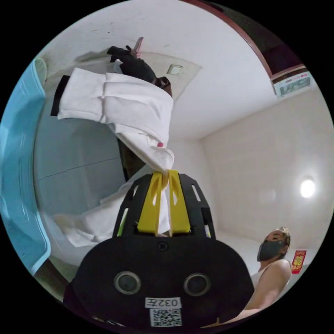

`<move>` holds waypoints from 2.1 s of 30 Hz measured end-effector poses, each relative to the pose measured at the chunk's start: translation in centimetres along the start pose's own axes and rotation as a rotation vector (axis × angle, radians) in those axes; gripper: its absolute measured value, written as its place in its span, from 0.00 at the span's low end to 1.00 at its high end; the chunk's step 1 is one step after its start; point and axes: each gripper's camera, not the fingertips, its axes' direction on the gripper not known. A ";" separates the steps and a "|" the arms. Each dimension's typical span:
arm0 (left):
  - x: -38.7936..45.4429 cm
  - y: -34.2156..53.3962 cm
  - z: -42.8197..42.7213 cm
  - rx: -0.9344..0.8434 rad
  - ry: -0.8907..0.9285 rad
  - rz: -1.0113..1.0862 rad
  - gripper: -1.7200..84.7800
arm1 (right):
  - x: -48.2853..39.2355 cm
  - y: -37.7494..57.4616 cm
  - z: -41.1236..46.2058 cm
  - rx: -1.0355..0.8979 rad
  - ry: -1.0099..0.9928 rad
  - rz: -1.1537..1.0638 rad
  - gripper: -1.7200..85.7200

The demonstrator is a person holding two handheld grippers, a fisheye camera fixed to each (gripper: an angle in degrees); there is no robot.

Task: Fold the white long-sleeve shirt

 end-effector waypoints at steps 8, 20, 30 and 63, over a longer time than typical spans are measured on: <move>6.5 0.2 2.4 -0.204 -0.373 0.138 0.01 | 0.1 -0.3 -2.7 0.025 -0.085 -0.024 0.01; 13.1 2.9 7.1 -0.349 0.069 0.147 0.01 | -0.2 -1.3 -4.2 0.004 -0.110 -0.049 0.01; 16.3 14.5 26.4 -0.554 -0.020 0.193 0.00 | -0.7 -1.8 -5.8 0.050 -0.112 -0.061 0.01; 9.1 9.0 15.4 -0.377 -0.455 0.225 0.05 | -5.0 -13.1 25.2 -0.446 -0.158 0.107 0.09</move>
